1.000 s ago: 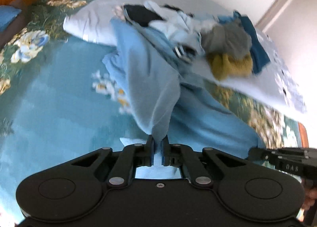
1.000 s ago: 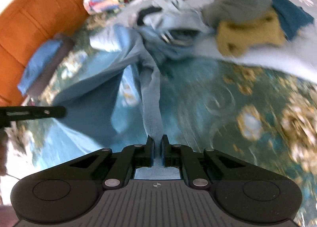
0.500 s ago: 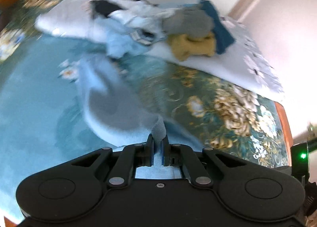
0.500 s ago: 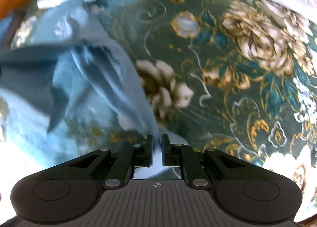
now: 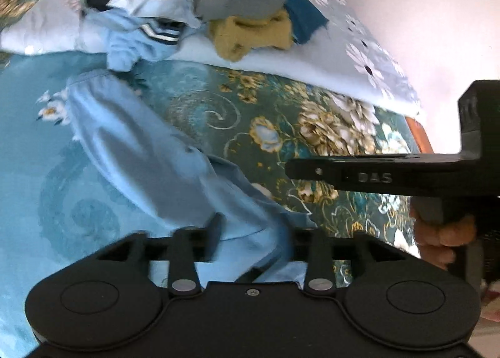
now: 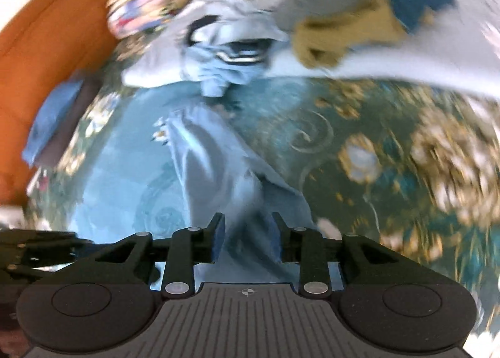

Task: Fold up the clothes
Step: 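Pull the sweatpants out of the pile and lay them on the bedspread, then grasp the sweatpants waistband with the left gripper while the right gripper grasps it too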

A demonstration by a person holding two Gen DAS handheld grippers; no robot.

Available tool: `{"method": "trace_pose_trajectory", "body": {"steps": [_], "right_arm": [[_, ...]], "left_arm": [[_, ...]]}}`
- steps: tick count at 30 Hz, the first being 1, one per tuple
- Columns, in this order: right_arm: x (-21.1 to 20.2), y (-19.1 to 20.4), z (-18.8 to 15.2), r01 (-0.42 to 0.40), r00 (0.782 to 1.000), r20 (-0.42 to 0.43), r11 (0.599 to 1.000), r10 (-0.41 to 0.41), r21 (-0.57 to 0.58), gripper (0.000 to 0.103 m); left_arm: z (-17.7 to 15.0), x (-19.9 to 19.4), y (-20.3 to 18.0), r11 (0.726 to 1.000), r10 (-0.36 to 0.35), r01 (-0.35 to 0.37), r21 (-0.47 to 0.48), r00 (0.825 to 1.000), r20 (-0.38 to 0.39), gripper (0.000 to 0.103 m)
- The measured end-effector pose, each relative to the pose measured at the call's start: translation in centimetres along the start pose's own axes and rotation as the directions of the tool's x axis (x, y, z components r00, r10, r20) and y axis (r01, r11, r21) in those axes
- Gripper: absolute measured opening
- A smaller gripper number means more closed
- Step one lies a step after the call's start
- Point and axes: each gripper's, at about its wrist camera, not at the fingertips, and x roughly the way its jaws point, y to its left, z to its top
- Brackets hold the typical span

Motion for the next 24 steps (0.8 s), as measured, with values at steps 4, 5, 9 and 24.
{"method": "trace_pose_trajectory", "body": {"steps": [4,5,9,24], "right_arm": [[2.9,2.4,1.8,-0.045,0.998,-0.042,0.997,0.042,-0.060,0.028],[3.8,3.2,2.3,-0.055,0.997,-0.057,0.995,0.051,-0.078,0.028],[8.5,7.3,4.7,-0.086,0.992,-0.103,0.975,0.066,-0.204,0.028],[27.8,19.0,11.2,0.067,0.980,-0.137,0.892,-0.142,-0.448,0.028]], "left_arm": [[0.0,-1.4,4.7,0.983,0.121,-0.116,-0.144,0.992,0.028,0.052],[0.0,-1.5,5.9,0.970,0.160,-0.152,-0.191,0.987,0.027,0.052],[-0.3,-2.4,10.9,0.909,0.272,-0.243,-0.339,0.961,0.041,0.054],[-0.8,-0.3,23.7,0.780,0.373,-0.320,-0.538,0.928,-0.012,0.058]]}}
